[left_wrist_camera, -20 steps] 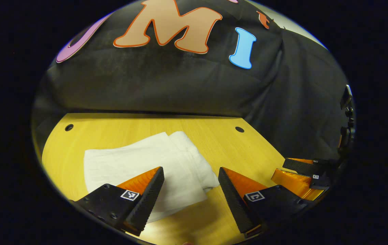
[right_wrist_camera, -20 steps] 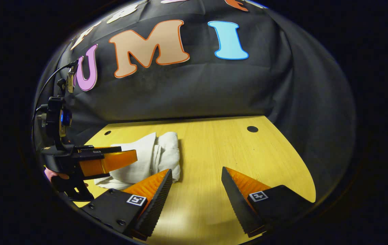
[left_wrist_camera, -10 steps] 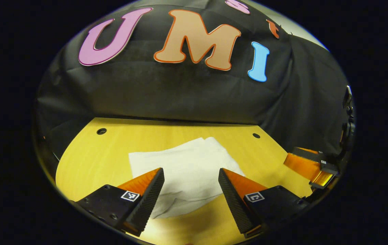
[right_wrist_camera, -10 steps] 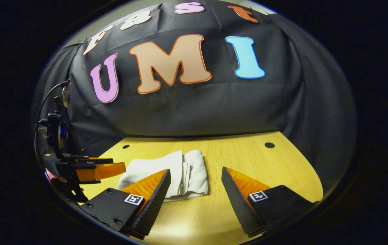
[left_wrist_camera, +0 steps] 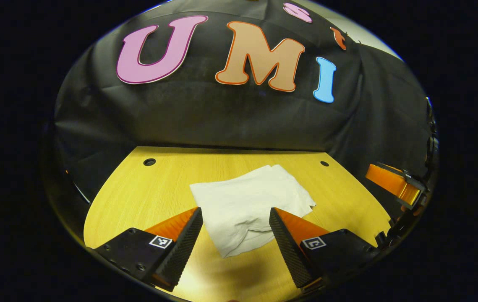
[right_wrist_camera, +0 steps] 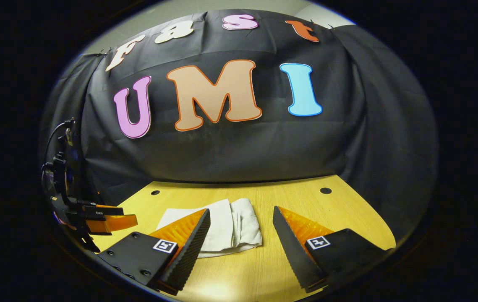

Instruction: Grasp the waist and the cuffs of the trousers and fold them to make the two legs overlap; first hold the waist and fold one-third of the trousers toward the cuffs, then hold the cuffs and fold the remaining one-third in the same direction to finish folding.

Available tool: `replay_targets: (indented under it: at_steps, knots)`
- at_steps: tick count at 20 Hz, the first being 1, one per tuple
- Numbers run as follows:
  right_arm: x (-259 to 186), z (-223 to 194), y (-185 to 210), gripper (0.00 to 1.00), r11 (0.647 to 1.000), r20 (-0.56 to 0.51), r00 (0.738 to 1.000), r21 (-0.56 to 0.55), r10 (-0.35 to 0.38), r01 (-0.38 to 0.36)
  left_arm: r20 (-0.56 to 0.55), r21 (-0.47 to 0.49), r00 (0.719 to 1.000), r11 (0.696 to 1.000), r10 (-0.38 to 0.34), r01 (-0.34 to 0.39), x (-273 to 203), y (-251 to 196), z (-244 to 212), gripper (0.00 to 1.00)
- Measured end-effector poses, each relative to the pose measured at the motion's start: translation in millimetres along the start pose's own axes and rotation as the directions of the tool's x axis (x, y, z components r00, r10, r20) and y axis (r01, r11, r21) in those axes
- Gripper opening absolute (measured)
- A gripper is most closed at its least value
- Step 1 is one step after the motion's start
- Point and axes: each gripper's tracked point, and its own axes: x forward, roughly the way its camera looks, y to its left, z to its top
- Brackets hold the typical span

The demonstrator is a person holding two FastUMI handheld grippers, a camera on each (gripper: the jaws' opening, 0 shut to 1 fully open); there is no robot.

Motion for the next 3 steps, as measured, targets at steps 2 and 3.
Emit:
replay_targets:
  at_steps: [2,3]
  knots:
    - [-3.0,0.6,-1.0,0.96,1.0,0.0,1.0,-0.004,-0.016,0.016,-0.002,-0.005,1.0,1.0,-0.001,0.001,0.1,6.4,-1.5,0.96]
    - [-4.5,1.3,-1.5,0.96,1.0,0.001,1.0,-0.005,-0.024,0.024,-0.004,-0.007,1.0,1.0,-0.004,0.004,0.7,7.5,-1.8,0.96]
